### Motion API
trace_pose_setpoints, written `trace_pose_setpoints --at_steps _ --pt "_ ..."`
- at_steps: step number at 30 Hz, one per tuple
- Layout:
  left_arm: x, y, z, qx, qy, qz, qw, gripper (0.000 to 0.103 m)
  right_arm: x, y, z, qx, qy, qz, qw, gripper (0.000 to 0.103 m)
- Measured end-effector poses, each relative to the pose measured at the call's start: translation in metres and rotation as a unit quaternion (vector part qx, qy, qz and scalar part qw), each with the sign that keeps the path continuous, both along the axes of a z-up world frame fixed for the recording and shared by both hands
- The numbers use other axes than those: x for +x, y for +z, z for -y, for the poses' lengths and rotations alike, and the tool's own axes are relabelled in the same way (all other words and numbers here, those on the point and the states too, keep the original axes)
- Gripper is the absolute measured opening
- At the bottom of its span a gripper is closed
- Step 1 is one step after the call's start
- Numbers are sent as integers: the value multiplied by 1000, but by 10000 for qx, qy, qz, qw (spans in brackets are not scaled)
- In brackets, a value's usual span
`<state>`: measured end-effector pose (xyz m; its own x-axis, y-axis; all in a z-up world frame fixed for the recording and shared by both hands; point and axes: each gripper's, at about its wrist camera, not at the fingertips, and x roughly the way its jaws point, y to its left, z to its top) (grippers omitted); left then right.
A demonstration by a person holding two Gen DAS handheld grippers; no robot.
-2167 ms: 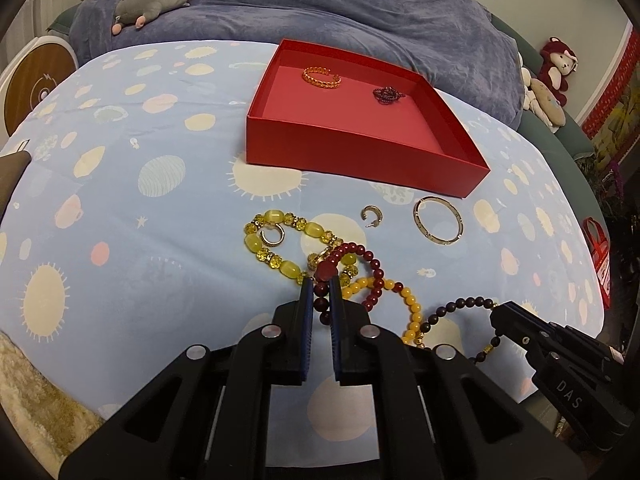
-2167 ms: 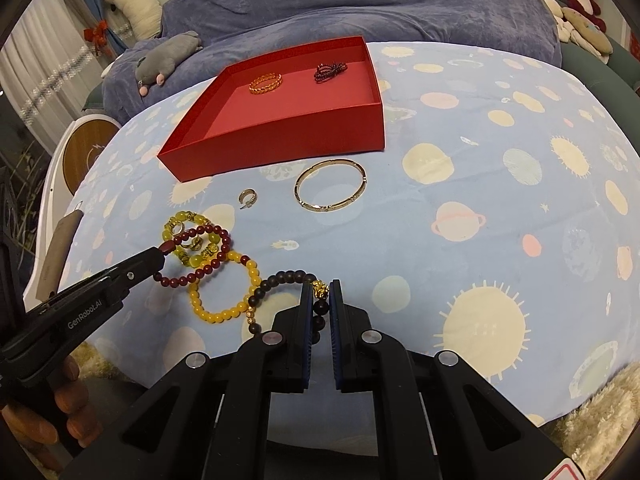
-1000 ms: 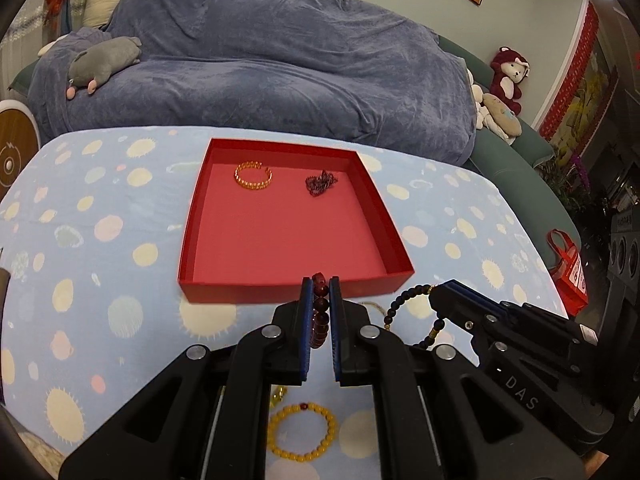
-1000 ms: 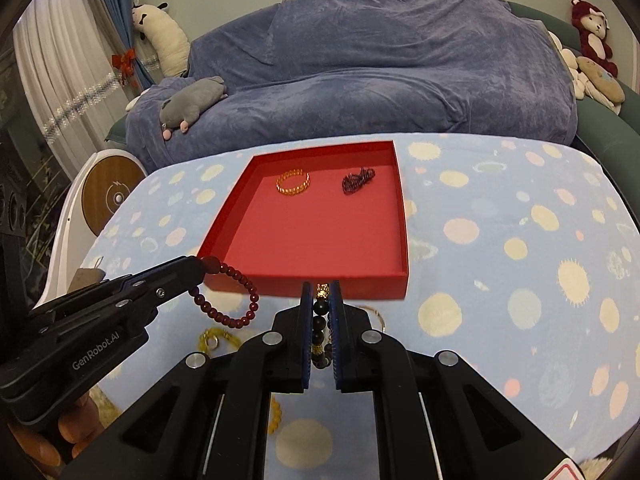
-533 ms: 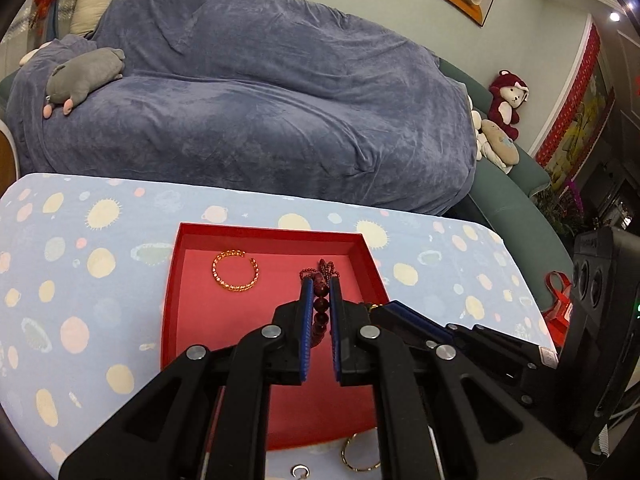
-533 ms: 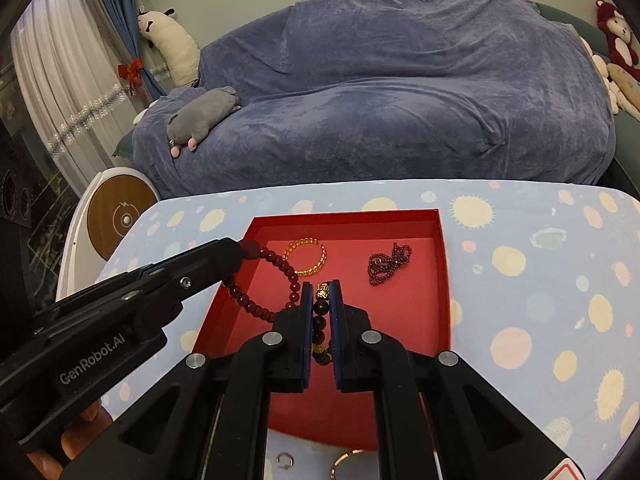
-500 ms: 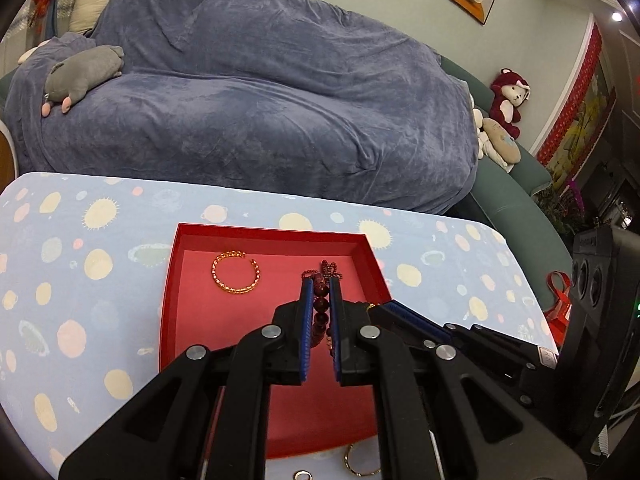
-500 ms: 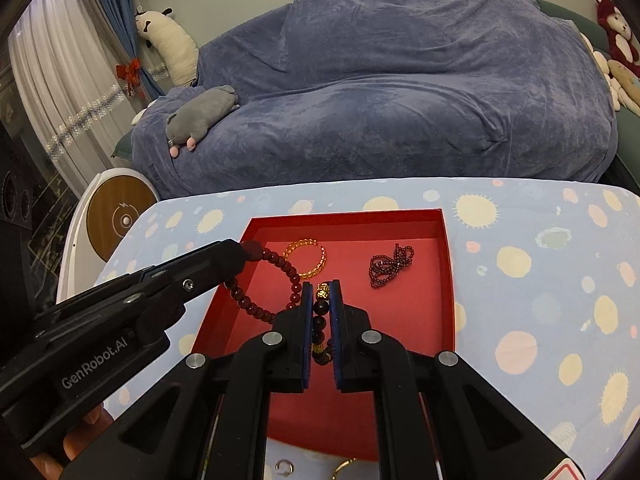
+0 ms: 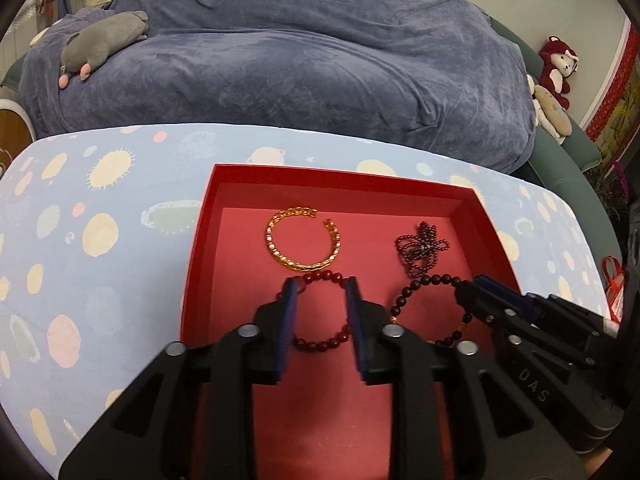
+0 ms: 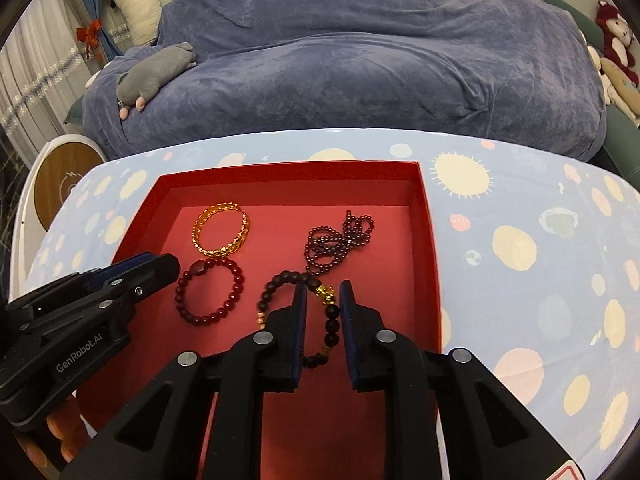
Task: Organize jewelry
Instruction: 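Open both grippers to release the bracelets into the red box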
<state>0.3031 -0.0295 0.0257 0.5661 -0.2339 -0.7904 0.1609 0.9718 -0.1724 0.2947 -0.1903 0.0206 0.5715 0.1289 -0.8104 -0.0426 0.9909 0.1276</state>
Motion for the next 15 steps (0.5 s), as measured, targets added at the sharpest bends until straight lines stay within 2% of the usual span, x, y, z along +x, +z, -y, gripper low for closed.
trace_pose_setpoints --at_steps 1,2,4,8,11,15 --pt "-3 0 -1 76 52 60 9999 44 -3 2 0 -75 3 55 10000 29" --pt "-5 1 -3 151 94 114 9998 48 -5 4 1 -122 -4 107 9999 35" --pt "-11 4 -4 203 105 187 9996 49 -14 10 1 -189 -33 221 9996 41" --pt "-30 15 -9 313 177 399 9986 55 -33 26 3 -220 -33 408 9989 44" --pt "-50 27 -12 379 161 548 9976 56 -55 40 6 -168 -108 552 9983 50" --pt "-79 35 -16 357 156 551 9977 56 -86 52 10 -91 -190 579 9981 50"
